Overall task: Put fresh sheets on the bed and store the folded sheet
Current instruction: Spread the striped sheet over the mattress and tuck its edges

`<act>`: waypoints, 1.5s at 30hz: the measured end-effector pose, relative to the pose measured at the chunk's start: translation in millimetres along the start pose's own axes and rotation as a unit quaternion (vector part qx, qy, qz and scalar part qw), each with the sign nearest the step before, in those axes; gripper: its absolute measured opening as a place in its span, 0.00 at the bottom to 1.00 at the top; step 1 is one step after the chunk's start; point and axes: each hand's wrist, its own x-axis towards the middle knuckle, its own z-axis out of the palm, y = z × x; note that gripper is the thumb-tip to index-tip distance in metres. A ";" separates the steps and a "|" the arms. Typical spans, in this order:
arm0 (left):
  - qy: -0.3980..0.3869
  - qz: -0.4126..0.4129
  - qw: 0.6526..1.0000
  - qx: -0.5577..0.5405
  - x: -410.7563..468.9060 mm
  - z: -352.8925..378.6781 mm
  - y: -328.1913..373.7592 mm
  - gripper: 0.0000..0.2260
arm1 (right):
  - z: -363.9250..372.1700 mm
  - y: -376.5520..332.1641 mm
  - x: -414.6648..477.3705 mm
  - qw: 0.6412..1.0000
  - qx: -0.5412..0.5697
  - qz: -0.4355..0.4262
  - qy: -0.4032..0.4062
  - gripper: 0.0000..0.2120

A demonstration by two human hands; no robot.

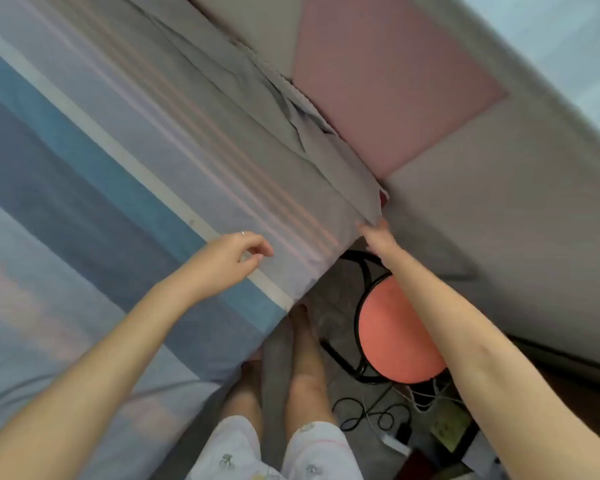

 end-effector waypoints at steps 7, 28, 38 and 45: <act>0.015 -0.014 0.999 0.034 58.3 17.9 6.6 0.09 | -20.8 8.6 100.9 0.994 0.074 0.076 0.018 0.28; 0.478 -0.352 0.692 -0.411 -43.3 -0.5 67.6 0.19 | 80.1 -121.8 -180.8 0.733 -0.303 -0.291 -0.536 0.20; 0.667 -0.266 0.649 -0.253 -225.2 5.7 55.0 0.17 | 171.4 -144.6 -270.5 0.714 -0.325 -0.448 -0.428 0.51; 0.679 -0.202 0.624 -0.330 -333.9 29.6 64.8 0.09 | 233.5 -111.5 -398.1 0.583 -0.392 -0.651 -0.286 0.39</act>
